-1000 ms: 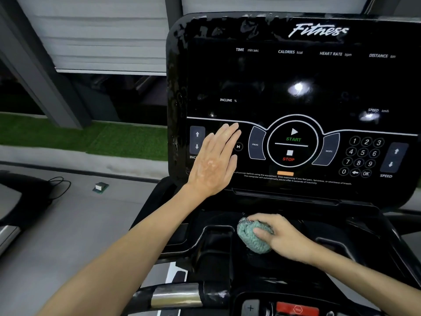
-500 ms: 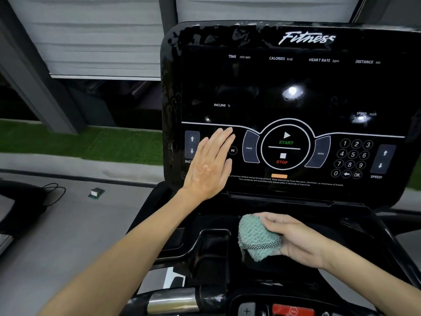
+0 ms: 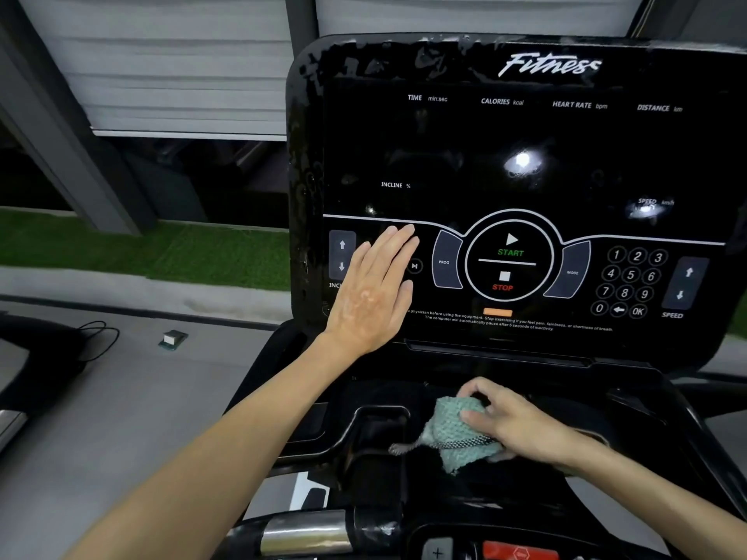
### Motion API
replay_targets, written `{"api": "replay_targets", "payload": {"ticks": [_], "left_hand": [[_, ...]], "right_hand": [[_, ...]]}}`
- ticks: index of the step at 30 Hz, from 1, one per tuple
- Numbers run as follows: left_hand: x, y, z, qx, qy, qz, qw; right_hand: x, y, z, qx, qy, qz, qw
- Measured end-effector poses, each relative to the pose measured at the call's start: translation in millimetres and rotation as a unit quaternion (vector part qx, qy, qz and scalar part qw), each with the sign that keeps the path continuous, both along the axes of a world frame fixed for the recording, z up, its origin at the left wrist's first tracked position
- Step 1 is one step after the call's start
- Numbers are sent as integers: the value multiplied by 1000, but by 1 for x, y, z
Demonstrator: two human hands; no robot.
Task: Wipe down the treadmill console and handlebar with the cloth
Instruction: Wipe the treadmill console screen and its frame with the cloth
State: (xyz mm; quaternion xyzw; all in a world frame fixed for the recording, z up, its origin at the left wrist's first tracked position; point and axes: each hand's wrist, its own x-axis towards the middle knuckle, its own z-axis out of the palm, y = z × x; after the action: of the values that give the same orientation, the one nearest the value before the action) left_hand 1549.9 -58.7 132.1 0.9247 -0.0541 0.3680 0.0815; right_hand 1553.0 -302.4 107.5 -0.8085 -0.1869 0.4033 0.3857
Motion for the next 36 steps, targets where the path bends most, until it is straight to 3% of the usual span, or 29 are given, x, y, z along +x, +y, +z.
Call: {"api": "replay_targets", "payload": {"ticks": [2,4,6,7,9,12,15,18,19,24,27,33,36], "left_hand": [[0,0,0,0,-2,0,1000],[0,-1,0,-1,-4,-1,1000],[0,0,0,0,-5,0,1000],[0,0,0,0,-4,0,1000],[0,0,-1,1,-3,0,1000],[0,-1,0,-1,-4,1,1000],[0,-1,0,0,-3,3,1000],[0,-1,0,1,-3,3,1000],[-1,-1,0,1,-3,4,1000],[-1,-1,0,1,-5,3,1000],[0,-1,0,1,-5,0,1000],[0,0,-1,0,-5,-4,1000],[0,0,-1,0,-6,-3,1000]], "right_hand": [[1,-7,-2,-93,-197,62,974],[-5,-10,4,-199,-356,135,903],[-13,-11,9,-262,-440,171,842],[-16,-10,12,-270,-455,176,830],[-19,-8,20,-276,-458,174,827],[-18,-7,34,-234,-433,140,859],[-13,-5,43,-115,-380,97,913],[-10,4,45,50,-244,43,968],[-10,6,44,64,-215,32,974],[0,-8,18,-111,-222,49,968],[4,-15,14,-228,-270,61,934],[-14,11,21,-273,-340,96,895],[-21,28,9,-240,-337,89,906]]}}
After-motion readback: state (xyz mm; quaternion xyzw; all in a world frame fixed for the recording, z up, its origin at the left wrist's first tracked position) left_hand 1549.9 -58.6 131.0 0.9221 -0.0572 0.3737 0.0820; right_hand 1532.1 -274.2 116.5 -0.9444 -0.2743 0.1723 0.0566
